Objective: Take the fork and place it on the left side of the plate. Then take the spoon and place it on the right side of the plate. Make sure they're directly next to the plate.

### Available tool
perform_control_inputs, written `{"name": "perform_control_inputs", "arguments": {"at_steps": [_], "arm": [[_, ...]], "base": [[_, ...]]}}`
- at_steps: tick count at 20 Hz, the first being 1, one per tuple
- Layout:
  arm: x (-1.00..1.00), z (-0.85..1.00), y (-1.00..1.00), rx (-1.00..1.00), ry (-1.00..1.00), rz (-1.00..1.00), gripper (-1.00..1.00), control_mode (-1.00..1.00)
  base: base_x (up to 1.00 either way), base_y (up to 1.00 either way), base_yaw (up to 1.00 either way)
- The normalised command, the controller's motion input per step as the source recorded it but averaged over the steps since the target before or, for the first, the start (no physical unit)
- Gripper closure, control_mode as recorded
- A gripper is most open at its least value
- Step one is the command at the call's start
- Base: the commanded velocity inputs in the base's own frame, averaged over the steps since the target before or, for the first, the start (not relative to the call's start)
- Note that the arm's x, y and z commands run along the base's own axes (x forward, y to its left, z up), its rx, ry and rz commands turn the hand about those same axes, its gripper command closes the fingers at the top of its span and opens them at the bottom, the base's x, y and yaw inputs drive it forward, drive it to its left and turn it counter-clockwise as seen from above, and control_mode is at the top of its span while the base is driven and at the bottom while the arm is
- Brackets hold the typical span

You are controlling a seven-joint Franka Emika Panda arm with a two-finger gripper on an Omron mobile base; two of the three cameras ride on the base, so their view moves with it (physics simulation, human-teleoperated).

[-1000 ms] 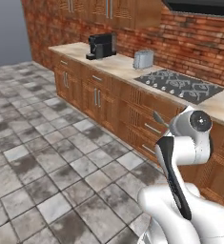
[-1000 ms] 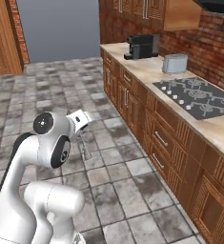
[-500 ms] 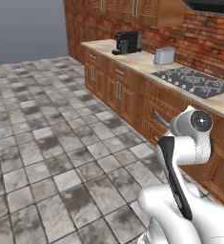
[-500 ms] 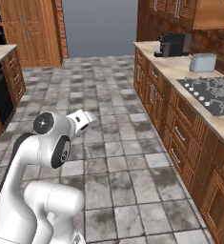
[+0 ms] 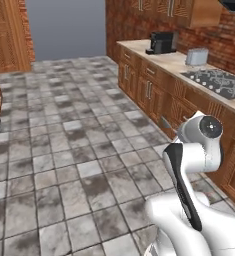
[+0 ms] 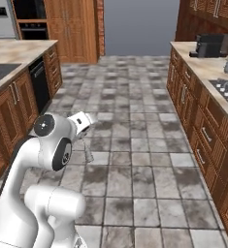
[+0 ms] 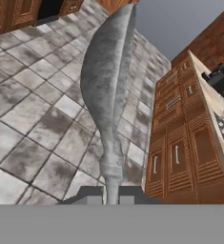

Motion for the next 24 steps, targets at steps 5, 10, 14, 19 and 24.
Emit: {"name": "perform_control_inputs", "arguments": {"at_steps": [5, 10, 14, 19, 24], "arm": [[0.0, 0.0, 0.0, 0.0, 0.0, 0.0, 1.0, 1.0], [0.0, 0.0, 0.0, 0.0, 0.0, 0.0, 1.0, 1.0], [0.0, 0.0, 0.0, 0.0, 0.0, 0.0, 1.0, 1.0], [0.0, 0.0, 0.0, 0.0, 0.0, 0.0, 1.0, 1.0], [0.0, 0.0, 0.0, 0.0, 0.0, 0.0, 1.0, 1.0]], "base": [[-0.62, 0.48, 0.21], [-0.6, 0.56, 0.16], [-0.69, 0.54, 0.14], [-0.83, 0.44, 0.12], [-0.97, 0.27, 0.06]]}}
